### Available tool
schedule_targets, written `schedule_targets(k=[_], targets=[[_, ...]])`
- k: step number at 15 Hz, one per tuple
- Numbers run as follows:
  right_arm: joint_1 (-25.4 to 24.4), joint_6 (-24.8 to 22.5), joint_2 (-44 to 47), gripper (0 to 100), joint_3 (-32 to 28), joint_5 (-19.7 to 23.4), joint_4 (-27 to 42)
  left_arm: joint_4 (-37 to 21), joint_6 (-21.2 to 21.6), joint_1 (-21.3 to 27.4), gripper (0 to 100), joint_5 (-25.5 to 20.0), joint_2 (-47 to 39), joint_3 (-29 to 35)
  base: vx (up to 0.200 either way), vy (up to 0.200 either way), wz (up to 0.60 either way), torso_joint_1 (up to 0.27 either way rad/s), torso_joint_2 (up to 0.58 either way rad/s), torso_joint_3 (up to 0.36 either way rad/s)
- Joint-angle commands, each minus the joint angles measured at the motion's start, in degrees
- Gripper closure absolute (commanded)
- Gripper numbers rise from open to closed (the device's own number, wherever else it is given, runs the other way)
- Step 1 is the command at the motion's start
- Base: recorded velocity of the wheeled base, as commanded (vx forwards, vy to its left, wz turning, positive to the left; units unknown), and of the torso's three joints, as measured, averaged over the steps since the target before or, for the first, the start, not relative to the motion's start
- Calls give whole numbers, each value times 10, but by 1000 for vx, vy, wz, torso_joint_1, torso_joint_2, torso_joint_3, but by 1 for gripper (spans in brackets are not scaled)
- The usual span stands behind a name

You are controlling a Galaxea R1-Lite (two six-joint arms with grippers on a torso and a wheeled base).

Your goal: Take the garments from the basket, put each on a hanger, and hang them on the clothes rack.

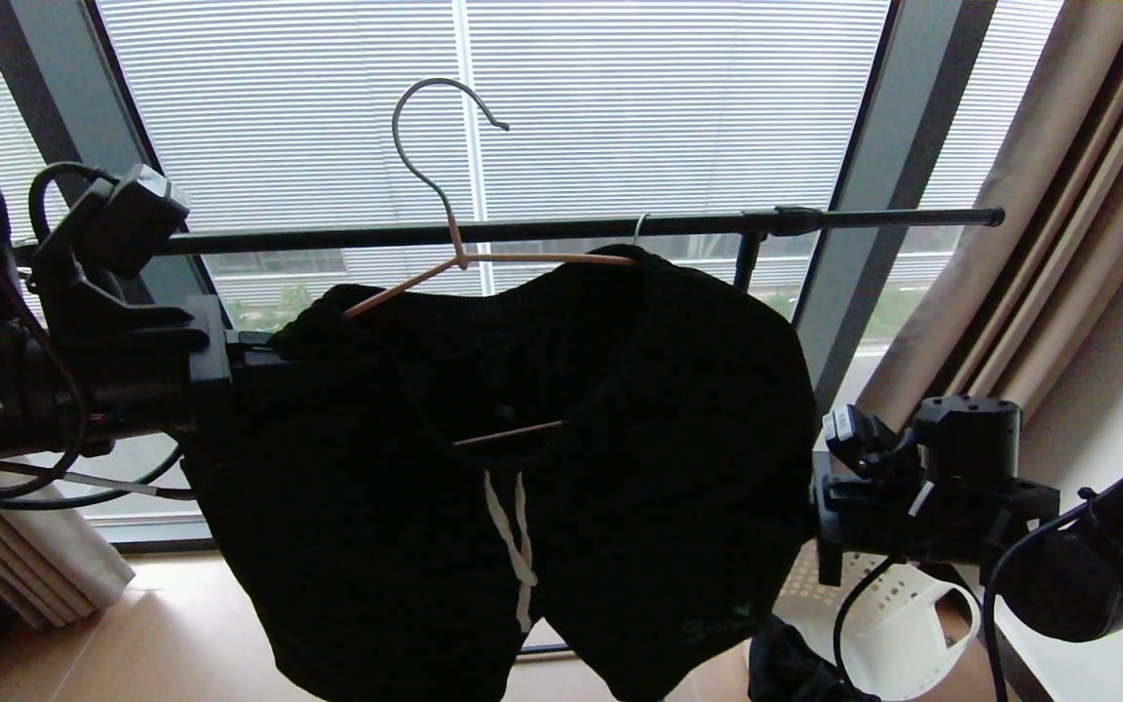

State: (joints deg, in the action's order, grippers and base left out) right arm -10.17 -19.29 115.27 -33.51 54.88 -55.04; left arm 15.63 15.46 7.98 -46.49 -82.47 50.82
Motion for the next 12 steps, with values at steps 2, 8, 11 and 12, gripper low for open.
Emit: schedule_targets(k=[2, 8, 11, 12], targets=[[19, -1, -1, 100, 0, 0, -10, 0, 0, -15, 100, 1, 6, 0, 0, 0, 0, 0, 0, 0], [46, -1, 20, 100, -5, 0, -32, 0, 0, -38, 100, 0, 14, 0, 0, 0, 0, 0, 0, 0], [42, -1, 14, 100, -1, 0, -31, 0, 0, -38, 100, -2, 15, -8, 0, 0, 0, 0, 0, 0], [30, -2, 1, 100, 9, 0, -31, 0, 0, -34, 100, -3, 17, -12, 0, 0, 0, 0, 0, 0]])
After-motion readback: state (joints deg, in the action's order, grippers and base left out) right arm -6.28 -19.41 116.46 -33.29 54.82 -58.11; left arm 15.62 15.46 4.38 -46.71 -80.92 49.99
